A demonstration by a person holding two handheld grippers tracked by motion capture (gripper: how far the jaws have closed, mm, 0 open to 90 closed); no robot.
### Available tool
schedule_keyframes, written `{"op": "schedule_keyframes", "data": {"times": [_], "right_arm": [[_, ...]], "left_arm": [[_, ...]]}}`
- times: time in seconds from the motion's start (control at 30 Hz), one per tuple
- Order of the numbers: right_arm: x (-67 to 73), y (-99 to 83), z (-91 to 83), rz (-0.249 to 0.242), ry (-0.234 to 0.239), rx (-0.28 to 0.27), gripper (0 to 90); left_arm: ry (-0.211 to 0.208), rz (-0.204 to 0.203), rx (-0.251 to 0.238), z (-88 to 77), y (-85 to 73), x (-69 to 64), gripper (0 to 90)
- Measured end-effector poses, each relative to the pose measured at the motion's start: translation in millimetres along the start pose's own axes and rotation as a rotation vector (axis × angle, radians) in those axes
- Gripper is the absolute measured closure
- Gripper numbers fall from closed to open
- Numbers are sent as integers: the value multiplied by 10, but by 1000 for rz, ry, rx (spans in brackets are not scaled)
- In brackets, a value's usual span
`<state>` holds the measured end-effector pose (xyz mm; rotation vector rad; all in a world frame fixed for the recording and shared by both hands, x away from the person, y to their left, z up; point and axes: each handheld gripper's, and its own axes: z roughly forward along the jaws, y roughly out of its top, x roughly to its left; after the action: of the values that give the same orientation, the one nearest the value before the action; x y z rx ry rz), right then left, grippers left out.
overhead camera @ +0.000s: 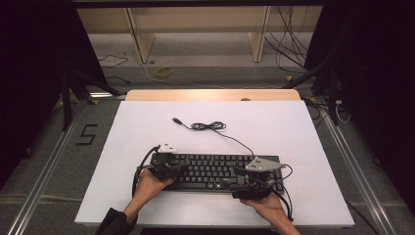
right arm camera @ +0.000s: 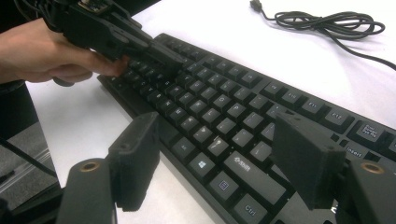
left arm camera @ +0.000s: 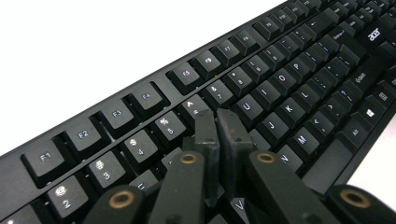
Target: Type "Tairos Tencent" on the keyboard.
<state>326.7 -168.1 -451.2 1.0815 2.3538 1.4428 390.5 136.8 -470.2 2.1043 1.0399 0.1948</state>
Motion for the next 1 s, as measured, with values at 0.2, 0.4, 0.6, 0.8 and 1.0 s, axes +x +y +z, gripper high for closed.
{"op": "schedule_keyframes", "data": {"times": [0.2,0.4,0.6,0.8,1.0], "right_arm": [[-3,1,-8,-2,-3,-2,333],[-7,-3,-4,1,-3,1,333],[-8,-4,-6,-1,-3,1,333],[-16,-3,-15,-2,-3,-3,333],[-23,0,-35,-1,-4,-11,332]], "left_arm": [[-17,-5,-14,-43,0,1,814],[-35,-12,-32,-95,16,-8,748],[-46,-33,-54,-152,28,-4,600],[-81,-49,-88,-204,22,12,493],[-94,-52,-113,-272,-13,9,425]]}}
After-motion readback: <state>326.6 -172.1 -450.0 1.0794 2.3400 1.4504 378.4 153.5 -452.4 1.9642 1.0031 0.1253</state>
